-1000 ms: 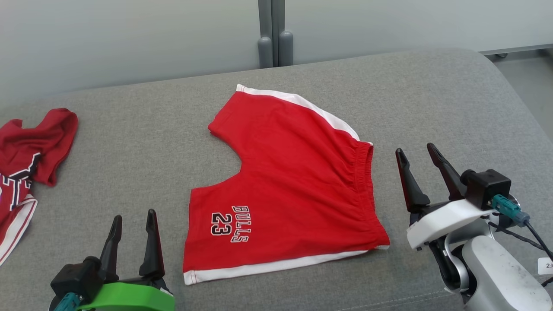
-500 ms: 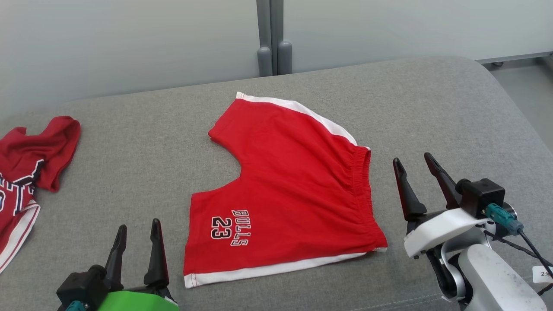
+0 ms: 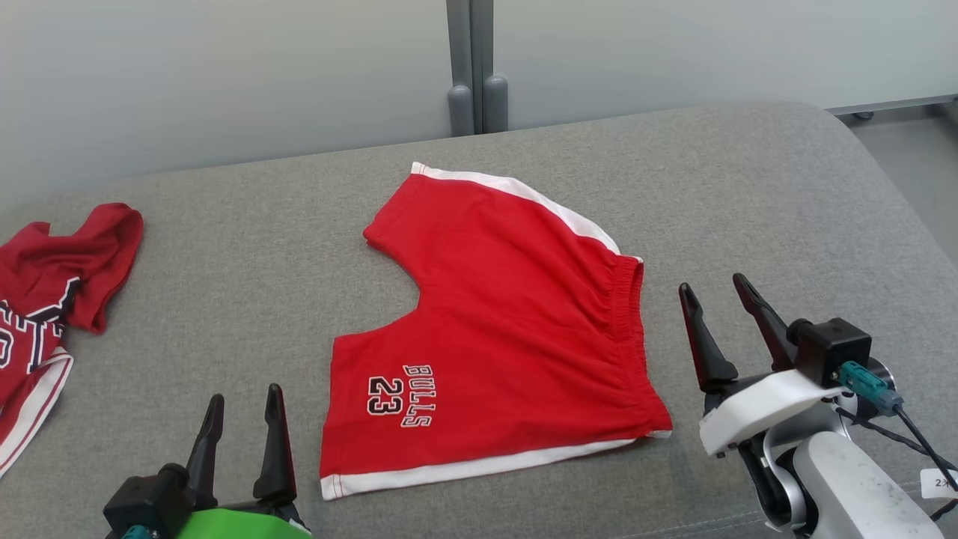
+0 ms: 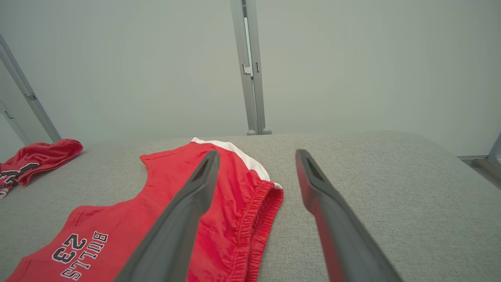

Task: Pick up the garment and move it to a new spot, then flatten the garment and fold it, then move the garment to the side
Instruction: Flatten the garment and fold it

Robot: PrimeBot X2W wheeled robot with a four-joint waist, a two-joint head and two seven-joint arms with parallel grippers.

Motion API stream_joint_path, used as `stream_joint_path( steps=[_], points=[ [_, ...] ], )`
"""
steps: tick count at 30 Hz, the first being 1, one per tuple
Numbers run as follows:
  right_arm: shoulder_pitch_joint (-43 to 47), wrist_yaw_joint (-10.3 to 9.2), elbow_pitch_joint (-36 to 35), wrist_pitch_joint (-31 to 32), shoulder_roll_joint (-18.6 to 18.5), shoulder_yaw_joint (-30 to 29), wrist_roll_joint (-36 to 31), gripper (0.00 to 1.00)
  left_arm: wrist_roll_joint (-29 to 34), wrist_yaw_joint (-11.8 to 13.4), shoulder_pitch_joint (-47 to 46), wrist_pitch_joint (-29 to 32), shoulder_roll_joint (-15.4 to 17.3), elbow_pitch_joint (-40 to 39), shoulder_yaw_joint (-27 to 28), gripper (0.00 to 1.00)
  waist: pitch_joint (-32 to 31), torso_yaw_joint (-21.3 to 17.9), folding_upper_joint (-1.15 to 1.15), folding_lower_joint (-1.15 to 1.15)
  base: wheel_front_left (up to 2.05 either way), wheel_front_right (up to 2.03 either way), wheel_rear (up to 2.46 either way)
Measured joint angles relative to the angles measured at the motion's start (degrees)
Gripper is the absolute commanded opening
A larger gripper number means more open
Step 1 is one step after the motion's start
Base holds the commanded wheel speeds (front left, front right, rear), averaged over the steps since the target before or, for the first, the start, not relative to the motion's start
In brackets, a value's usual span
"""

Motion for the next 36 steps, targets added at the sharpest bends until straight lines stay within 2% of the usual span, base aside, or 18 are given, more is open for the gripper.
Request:
stream_joint_path(
  steps=[11,15,20,27,30,36],
  points=[
    [1.0,0.20,0.0,0.0,0.3,-0.3,-0.6,1.00,0.1,0.0,1.0,0.0,0.0,-0.2,-0.2,1.00,0.4,0.0,0.00,0.00,0.00,0.00,0.00],
    [1.0,1.31,0.9,0.0,0.1,0.4,-1.1,1.00,0.0,-0.1,1.1,-0.1,0.0,0.7,-1.0,1.00,0.7,0.0,0.00,0.00,0.00,0.00,0.00],
    [1.3,4.31,3.7,0.4,-1.8,4.3,-3.0,1.00,0.1,-1.2,2.2,1.3,-0.1,4.1,-3.9,1.00,1.5,-0.1,0.00,0.00,0.00,0.00,0.00],
    [2.2,9.89,6.9,3.1,-4.7,10.1,-5.3,1.00,0.1,-3.4,2.3,5.3,0.3,8.9,-6.5,1.00,3.8,-0.3,0.00,0.00,0.00,0.00,0.00],
    [2.2,11.13,7.6,3.4,-5.5,10.8,-6.0,1.00,0.0,-3.6,2.3,5.9,0.4,10.0,-6.6,1.00,4.6,-0.5,0.00,0.00,0.00,0.00,0.00],
    [2.0,11.93,8.7,3.7,-5.9,11.7,-6.0,1.00,0.0,-3.9,1.1,6.8,0.9,13.2,-6.2,1.00,5.8,-1.1,0.00,0.00,0.00,0.00,0.00]
  ],
)
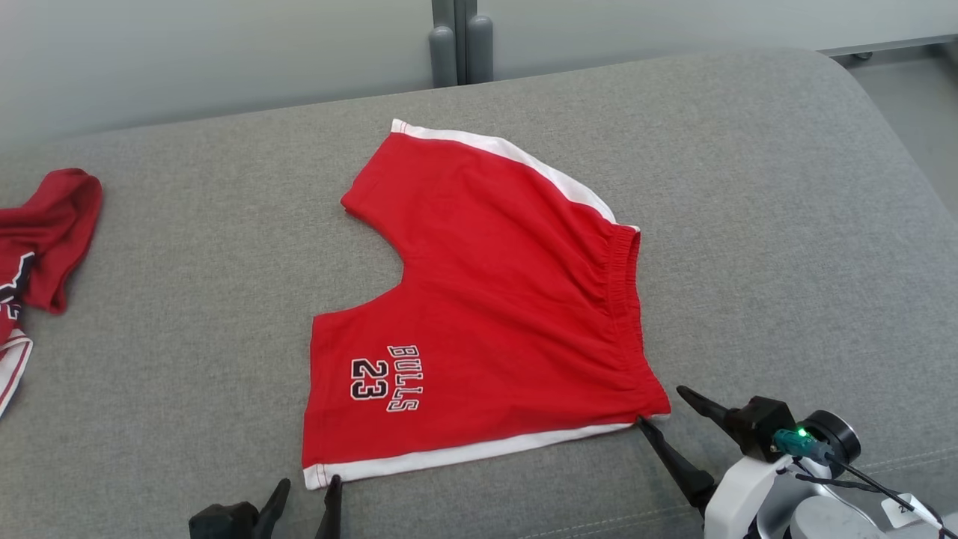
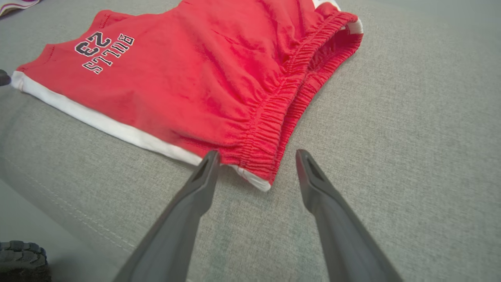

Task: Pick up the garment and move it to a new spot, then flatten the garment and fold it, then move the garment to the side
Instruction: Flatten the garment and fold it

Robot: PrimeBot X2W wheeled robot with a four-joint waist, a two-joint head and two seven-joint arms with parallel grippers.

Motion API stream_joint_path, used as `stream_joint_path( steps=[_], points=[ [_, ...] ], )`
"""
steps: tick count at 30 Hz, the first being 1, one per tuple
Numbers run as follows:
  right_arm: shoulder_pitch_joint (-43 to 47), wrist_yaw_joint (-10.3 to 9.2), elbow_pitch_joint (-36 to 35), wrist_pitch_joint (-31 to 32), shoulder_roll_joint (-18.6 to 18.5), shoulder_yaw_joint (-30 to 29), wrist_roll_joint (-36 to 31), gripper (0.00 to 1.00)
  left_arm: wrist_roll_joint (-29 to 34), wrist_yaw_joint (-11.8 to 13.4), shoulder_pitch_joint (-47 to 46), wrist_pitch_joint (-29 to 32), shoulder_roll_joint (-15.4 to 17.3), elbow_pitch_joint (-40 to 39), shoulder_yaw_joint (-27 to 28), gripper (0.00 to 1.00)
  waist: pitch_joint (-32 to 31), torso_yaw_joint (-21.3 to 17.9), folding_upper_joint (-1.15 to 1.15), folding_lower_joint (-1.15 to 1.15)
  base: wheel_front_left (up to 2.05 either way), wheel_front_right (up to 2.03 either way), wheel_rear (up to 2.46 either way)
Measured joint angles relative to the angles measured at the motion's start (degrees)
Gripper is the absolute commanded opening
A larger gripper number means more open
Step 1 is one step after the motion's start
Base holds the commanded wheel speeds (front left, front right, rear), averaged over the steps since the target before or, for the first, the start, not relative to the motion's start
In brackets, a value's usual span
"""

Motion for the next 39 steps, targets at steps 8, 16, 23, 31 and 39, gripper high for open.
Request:
stream_joint_path(
  steps=[8,16,23,31,39],
  points=[
    [-0.2,0.30,1.8,0.0,0.4,0.3,0.1,1.00,0.0,-1.4,-2.8,0.2,0.3,2.8,-0.3,0.61,0.5,-0.5,0.00,0.00,0.00,0.00,0.00],
    [-2.8,1.19,3.6,-0.4,0.4,2.6,-0.1,1.00,0.0,-2.4,-3.9,0.2,0.3,4.4,-1.5,0.00,1.0,-0.6,0.00,0.00,0.00,0.00,0.00],
    [-4.4,1.22,6.4,-0.4,0.2,4.5,-0.5,1.00,0.0,-3.8,-5.8,0.1,0.2,5.4,-2.9,0.00,1.8,0.8,0.00,0.00,0.00,0.00,0.00],
    [-6.7,1.71,7.3,-1.0,0.3,7.1,-1.0,0.00,0.0,-3.9,-6.8,-2.2,0.1,6.4,-2.0,0.00,2.2,1.4,0.00,0.00,0.00,0.00,0.00],
    [-8.6,1.77,5.1,-2.5,1.1,4.3,1.2,0.00,-2.6,-4.5,-8.6,-5.1,-0.7,4.3,0.8,0.00,2.2,1.3,0.00,0.00,0.00,0.00,0.00]
  ],
)
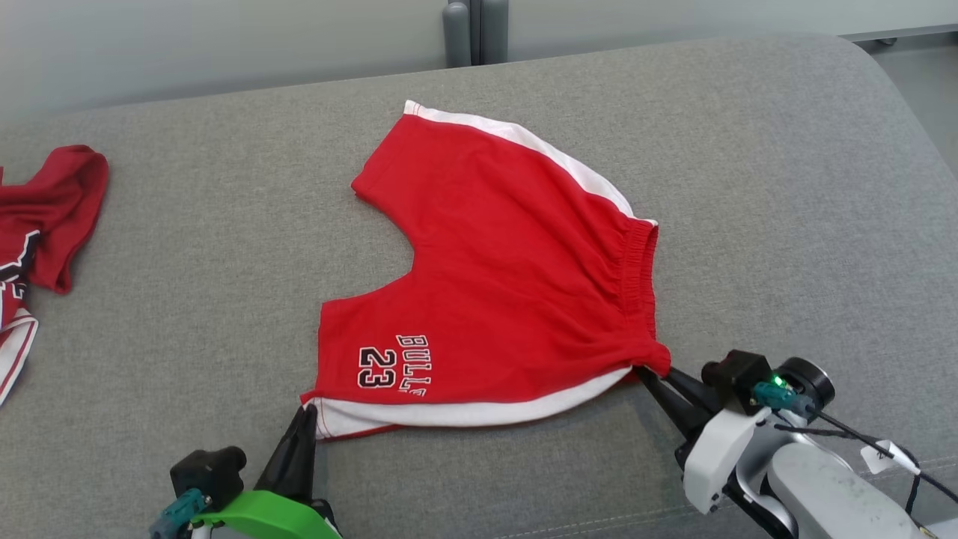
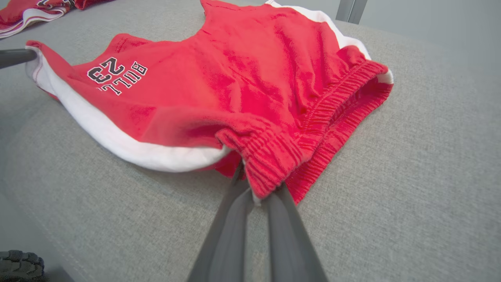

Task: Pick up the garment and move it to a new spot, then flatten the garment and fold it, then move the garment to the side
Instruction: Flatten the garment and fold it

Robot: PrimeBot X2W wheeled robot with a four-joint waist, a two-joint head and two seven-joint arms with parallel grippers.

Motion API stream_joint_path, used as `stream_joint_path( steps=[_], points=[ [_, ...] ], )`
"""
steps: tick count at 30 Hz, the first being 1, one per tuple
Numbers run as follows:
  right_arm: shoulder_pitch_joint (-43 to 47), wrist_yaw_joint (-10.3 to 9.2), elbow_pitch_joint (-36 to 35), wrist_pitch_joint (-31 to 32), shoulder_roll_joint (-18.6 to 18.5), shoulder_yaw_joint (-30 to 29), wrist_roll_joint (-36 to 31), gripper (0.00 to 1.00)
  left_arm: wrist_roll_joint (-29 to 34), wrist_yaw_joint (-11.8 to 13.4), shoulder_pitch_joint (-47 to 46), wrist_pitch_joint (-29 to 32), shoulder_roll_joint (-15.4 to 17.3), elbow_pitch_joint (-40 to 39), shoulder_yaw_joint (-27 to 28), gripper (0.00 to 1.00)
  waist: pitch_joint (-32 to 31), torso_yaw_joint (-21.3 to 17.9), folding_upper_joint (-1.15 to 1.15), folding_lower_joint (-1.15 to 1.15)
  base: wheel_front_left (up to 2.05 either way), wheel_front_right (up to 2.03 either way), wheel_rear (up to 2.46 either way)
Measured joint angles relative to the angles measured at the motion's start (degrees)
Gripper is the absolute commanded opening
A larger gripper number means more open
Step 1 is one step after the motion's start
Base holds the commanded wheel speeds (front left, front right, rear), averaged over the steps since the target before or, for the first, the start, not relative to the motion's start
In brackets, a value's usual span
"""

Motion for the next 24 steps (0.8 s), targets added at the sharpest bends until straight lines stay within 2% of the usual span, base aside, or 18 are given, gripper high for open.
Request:
stream_joint_path(
  steps=[12,24],
  points=[
    [-1.9,0.00,-5.5,-1.0,-1.4,-4.1,1.0,0.00,-3.5,-1.0,-0.5,-1.6,-0.4,-6.6,3.6,0.00,-1.7,0.9,0.00,0.00,0.00,0.00,0.00],
    [1.4,-0.66,-8.0,-1.1,-4.6,-5.0,1.0,0.00,-2.4,-2.0,0.2,-1.6,-0.4,-16.7,1.2,0.00,-4.1,3.6,0.00,0.00,0.00,0.00,0.00]
  ],
)
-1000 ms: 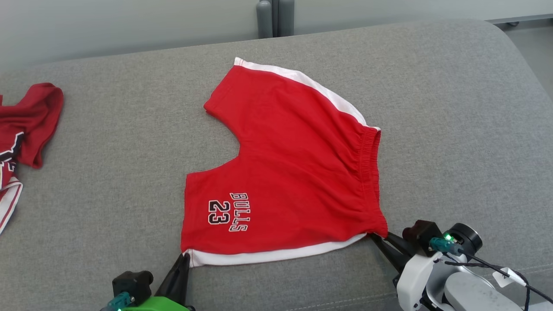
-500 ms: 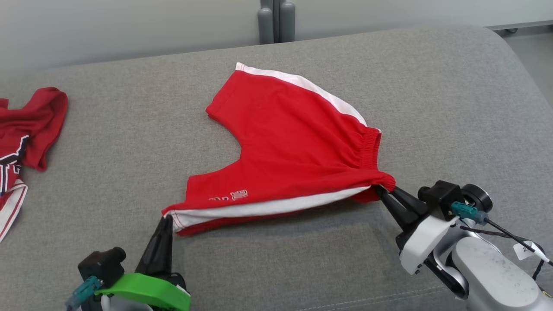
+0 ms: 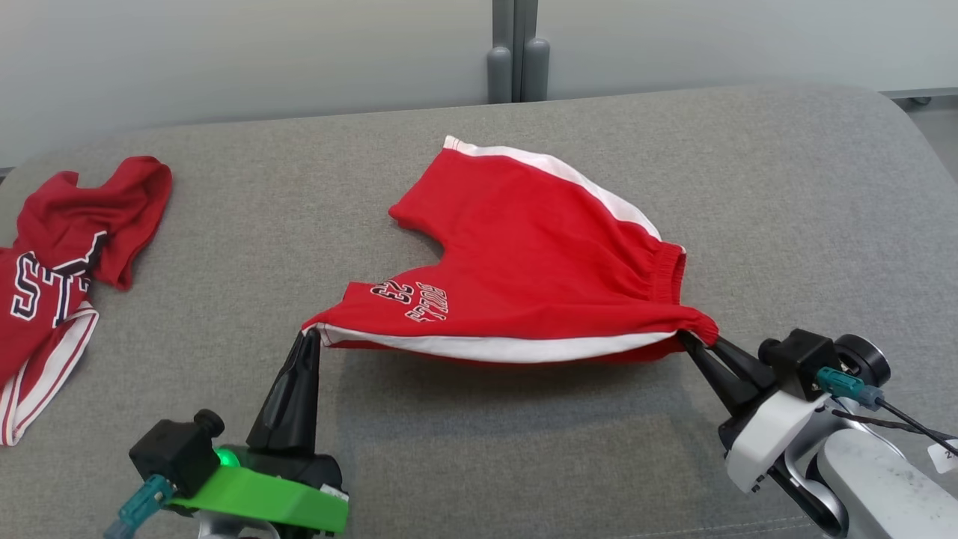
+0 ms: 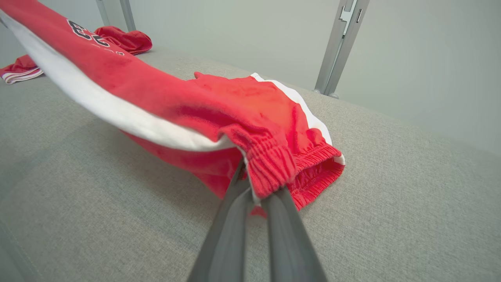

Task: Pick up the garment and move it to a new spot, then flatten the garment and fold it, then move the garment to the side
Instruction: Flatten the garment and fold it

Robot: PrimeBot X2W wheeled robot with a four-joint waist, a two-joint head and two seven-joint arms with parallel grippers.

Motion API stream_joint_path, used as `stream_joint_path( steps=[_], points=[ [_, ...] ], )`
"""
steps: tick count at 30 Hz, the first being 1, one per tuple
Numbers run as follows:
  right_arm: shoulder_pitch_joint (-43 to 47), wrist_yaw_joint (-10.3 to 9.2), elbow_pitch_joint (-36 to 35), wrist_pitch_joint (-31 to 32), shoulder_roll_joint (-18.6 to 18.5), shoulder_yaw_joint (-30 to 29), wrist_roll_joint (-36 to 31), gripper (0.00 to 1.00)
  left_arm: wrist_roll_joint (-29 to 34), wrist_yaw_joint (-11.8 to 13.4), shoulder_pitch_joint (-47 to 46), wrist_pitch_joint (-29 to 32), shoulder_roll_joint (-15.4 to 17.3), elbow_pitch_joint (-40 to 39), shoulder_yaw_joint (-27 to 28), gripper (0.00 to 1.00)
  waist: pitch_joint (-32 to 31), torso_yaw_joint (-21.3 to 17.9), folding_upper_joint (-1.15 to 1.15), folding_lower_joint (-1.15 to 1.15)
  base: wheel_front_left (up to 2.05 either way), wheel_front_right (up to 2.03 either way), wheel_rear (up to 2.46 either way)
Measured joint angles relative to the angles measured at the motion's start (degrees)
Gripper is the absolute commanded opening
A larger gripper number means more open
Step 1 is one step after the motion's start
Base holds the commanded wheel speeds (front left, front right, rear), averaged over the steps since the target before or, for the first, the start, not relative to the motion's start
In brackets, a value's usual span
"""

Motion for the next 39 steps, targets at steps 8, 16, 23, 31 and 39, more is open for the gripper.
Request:
stream_joint_path(
  steps=[8,16,23,31,39],
  points=[
    [1.7,-1.82,-3.4,-0.1,-3.3,-2.0,-0.1,0.00,1.6,0.0,3.9,-0.2,0.1,-8.2,-1.3,0.00,-1.7,0.8,0.00,0.00,0.00,0.00,0.00],
    [4.5,-1.49,-5.6,1.7,-5.1,-1.2,0.7,0.00,3.6,0.2,8.3,-0.2,0.3,-12.2,-1.8,0.00,-1.7,0.4,0.00,0.00,0.00,0.00,0.00],
    [5.2,-0.14,-5.7,4.4,-2.8,2.1,4.2,0.00,3.5,0.3,8.7,1.7,1.8,-9.0,-2.9,0.00,0.4,-0.6,0.00,0.00,0.00,0.00,0.00],
    [0.3,0.25,-6.6,6.1,-1.5,0.8,9.0,0.00,4.8,0.2,-2.9,5.7,4.0,-7.4,-1.2,0.00,4.8,-2.0,0.00,0.00,0.00,0.00,0.00],
    [-7.3,0.59,-4.0,7.8,1.7,-1.3,15.3,0.00,7.3,1.3,-17.9,11.8,5.6,1.3,0.5,0.00,10.1,-4.5,0.00,0.00,0.00,0.00,0.00]
  ],
)
